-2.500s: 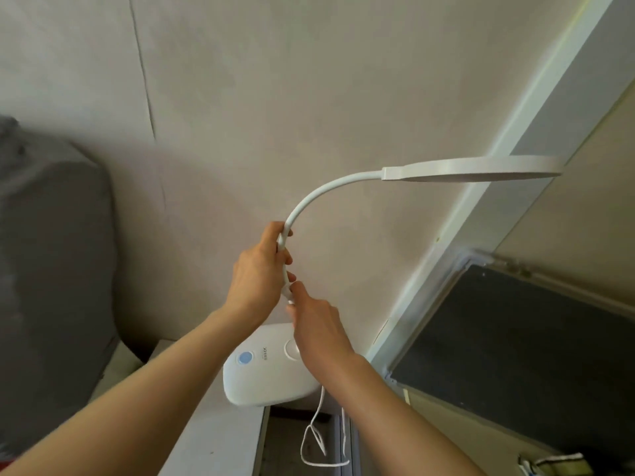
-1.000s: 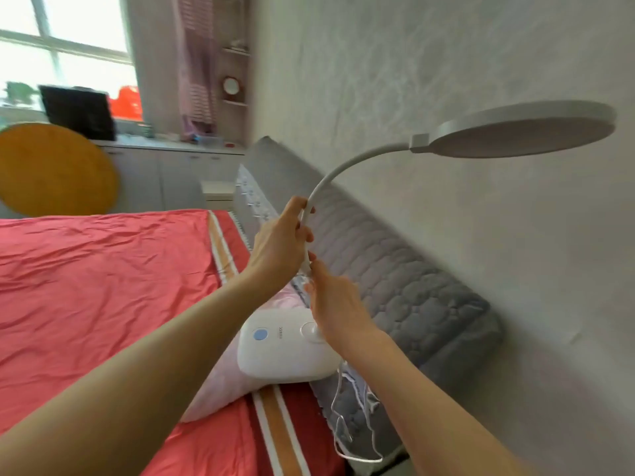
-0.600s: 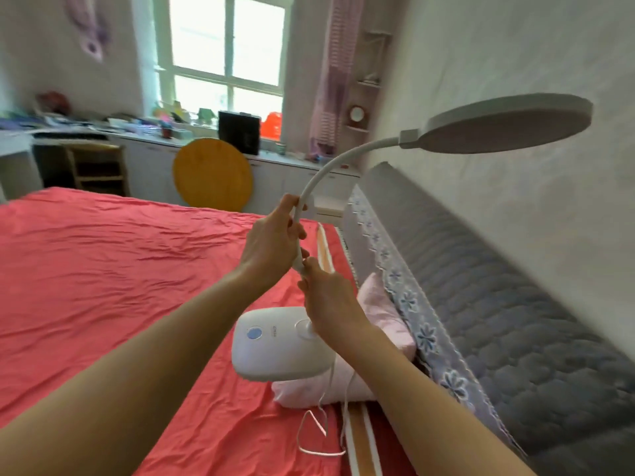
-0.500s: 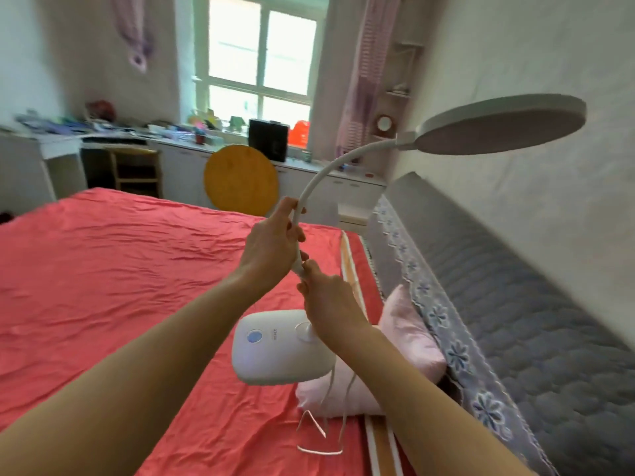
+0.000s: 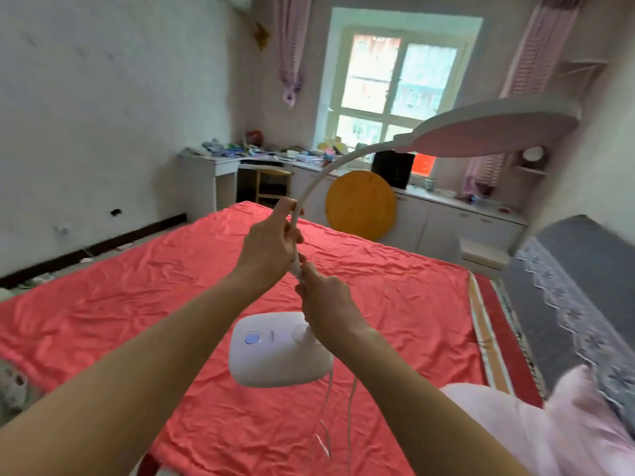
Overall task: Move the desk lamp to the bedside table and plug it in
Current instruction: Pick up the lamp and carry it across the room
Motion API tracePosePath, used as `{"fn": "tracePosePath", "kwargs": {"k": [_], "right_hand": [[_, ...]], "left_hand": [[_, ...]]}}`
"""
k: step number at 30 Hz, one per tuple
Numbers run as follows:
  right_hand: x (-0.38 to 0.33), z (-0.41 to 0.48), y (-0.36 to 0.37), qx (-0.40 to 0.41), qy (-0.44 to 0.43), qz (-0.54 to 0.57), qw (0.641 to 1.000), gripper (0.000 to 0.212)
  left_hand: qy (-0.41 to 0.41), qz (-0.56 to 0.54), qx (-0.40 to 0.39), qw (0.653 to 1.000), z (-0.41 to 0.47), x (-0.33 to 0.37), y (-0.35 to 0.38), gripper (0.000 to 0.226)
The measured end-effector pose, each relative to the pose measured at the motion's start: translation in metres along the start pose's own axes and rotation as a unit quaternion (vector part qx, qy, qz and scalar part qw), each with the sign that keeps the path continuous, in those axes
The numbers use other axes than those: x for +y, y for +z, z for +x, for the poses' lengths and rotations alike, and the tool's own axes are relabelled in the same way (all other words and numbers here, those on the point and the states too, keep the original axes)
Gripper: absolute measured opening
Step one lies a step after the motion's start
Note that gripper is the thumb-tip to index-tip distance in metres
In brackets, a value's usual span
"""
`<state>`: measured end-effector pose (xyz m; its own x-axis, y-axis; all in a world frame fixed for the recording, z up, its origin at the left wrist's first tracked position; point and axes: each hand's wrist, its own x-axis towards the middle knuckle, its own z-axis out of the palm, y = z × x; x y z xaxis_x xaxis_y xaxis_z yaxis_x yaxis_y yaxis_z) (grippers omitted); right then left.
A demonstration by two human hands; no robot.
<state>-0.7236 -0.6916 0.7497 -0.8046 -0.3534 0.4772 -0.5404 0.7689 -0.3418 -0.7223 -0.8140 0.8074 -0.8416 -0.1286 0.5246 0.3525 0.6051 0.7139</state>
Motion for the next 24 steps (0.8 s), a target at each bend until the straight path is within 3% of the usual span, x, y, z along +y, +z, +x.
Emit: {"fn": "tracePosePath", "kwargs": {"k": [12, 18, 24], "right_hand": [[-0.122, 0.101, 0.105, -0.083, -0.102, 0.041, 0.990, 0.051], [-0.180, 0.156, 0.157, -0.133, -0.178, 0.108, 0.969, 0.045], [-0.237, 0.208, 0.202, -0.163, -0.270, 0.096, 0.944, 0.044]], "left_hand": [[-0.068, 0.058, 0.119, 0.989, 0.030, -0.111, -0.139, 0.024], [-0.108, 0.108, 0.186, 0.971, 0.049, -0.170, -0.204, 0.023], [-0.149, 0.159, 0.256, 0.942, 0.064, -0.216, -0.264, 0.022]]}}
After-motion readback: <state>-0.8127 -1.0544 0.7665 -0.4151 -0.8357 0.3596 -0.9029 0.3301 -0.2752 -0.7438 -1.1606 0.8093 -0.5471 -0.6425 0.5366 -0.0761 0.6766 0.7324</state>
